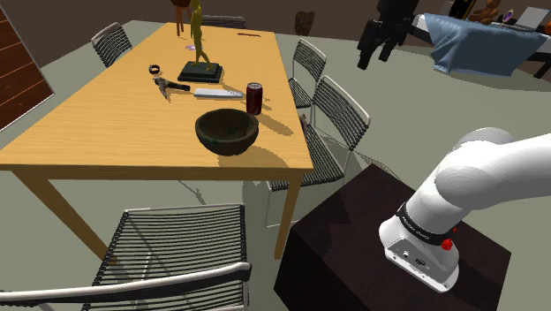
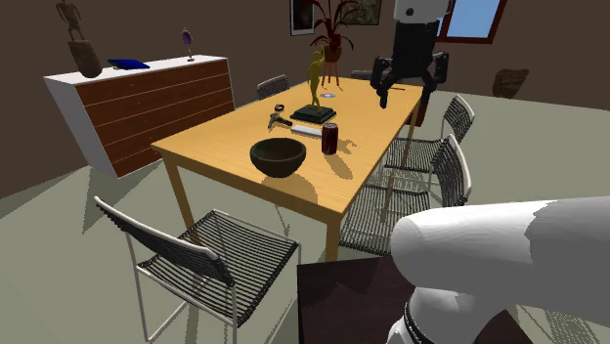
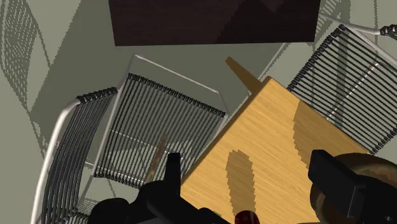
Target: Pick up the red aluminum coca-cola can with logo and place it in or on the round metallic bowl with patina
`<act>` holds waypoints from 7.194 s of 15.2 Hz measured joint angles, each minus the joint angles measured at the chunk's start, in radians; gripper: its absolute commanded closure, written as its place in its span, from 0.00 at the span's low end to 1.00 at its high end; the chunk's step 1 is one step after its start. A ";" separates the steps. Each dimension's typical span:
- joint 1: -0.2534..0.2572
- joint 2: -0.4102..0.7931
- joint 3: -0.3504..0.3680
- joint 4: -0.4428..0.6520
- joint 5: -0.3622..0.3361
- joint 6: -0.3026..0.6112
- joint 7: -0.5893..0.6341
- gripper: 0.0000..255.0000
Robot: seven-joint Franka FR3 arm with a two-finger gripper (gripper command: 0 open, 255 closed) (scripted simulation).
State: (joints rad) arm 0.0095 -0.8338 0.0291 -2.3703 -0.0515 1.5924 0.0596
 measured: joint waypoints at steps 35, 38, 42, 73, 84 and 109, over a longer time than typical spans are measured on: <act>0.047 1.182 0.039 0.705 0.026 0.449 -0.016 0.00; 0.046 1.200 0.038 0.693 0.025 0.480 -0.017 0.00; 0.048 1.214 0.038 0.679 0.023 0.509 -0.014 0.00; 0.048 1.165 0.040 0.795 0.028 0.344 -0.016 1.00; 0.048 1.152 0.041 0.922 0.030 0.203 -0.019 1.00; 0.251 0.934 0.179 0.790 0.021 0.115 0.322 1.00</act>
State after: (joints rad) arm 0.2604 0.1004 0.2079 -1.5805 -0.0303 1.7073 0.3818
